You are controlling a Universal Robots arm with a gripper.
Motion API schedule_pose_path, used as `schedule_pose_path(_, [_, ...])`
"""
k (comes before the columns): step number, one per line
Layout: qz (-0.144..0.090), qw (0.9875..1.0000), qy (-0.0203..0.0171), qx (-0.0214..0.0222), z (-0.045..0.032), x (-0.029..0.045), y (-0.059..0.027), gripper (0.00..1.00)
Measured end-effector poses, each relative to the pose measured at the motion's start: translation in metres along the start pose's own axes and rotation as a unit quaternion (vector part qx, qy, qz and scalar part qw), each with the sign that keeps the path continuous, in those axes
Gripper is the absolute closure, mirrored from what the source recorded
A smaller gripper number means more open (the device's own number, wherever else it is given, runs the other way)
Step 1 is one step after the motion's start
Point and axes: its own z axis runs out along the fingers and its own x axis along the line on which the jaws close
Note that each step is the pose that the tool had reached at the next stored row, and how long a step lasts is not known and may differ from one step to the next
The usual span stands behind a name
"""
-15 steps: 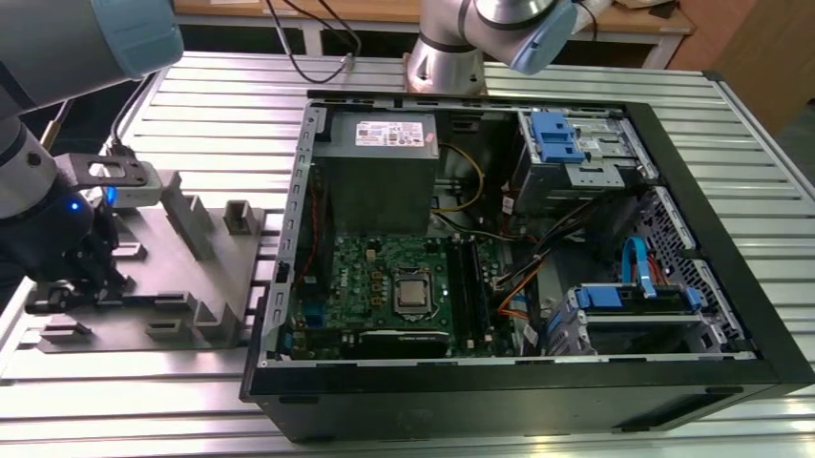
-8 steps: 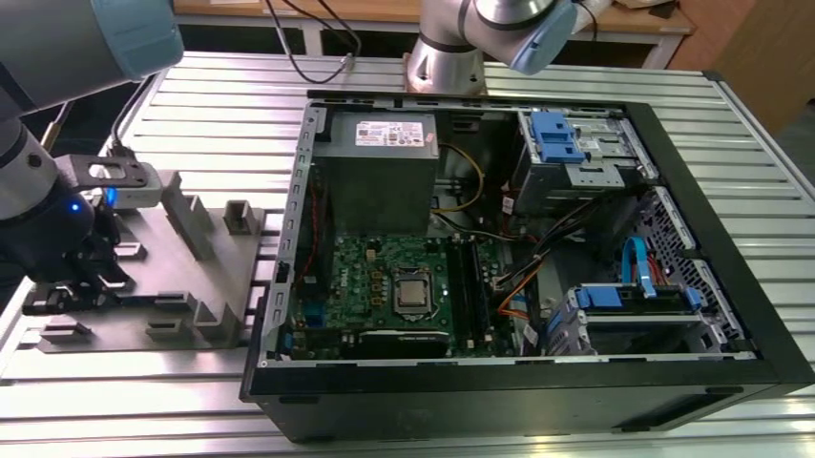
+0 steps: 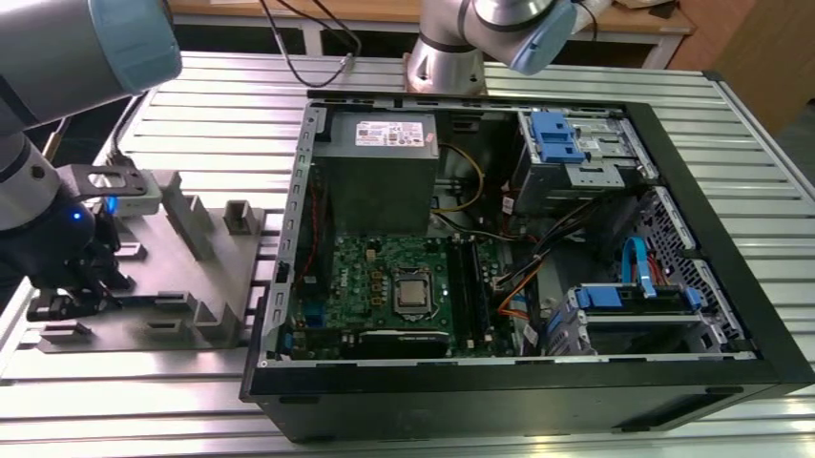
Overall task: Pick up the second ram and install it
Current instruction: 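Pick up the second ram and move it above second insertion slot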
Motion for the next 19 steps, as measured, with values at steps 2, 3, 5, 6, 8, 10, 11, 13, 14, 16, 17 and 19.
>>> schedule_pose_path(2, [0.0, 1.0, 0.0, 0.0, 0.0015, 0.0001, 0.0, 0.67])
schedule_pose_path(3, [0.0, 1.0, 0.0001, -0.0001, 0.0017, 0.0001, 0.0, 0.67])
schedule_pose_path(5, [0.0, 1.0, 0.0, 0.0001, 0.0035, 0.0001, -0.0001, 0.67])
schedule_pose_path(6, [0.0, 1.0, -0.0001, 0.0001, 0.0045, 0.0001, -0.0001, 0.67])
schedule_pose_path(8, [0.0, 1.0, 0.0001, -0.0001, 0.0046, 0.0002, -0.0001, 0.67])
schedule_pose_path(10, [0.0, 1.0, 0.0001, -0.0001, 0.0046, 0.0002, -0.0001, 0.67])
schedule_pose_path(11, [0.0, 1.0, 0.0, 0.0, 0.0047, 0.0002, -0.0001, 0.67])
schedule_pose_path(13, [0.0, 1.0, 0.0, 0.0, 0.0048, 0.0002, -0.0001, 0.67])
schedule_pose_path(14, [0.0, 1.0, 0.0, 0.0, 0.0049, 0.0002, -0.0001, 0.68])
schedule_pose_path(16, [0.0, 1.0, 0.0, 0.0, 0.005, 0.0002, -0.0002, 0.75])
schedule_pose_path(17, [0.0, 1.0, 0.0, 0.0, 0.005, 0.0002, -0.0001, 0.75])
schedule_pose_path(19, [0.0, 1.0, 0.0, 0.0, 0.0051, 0.0002, -0.0002, 0.75])
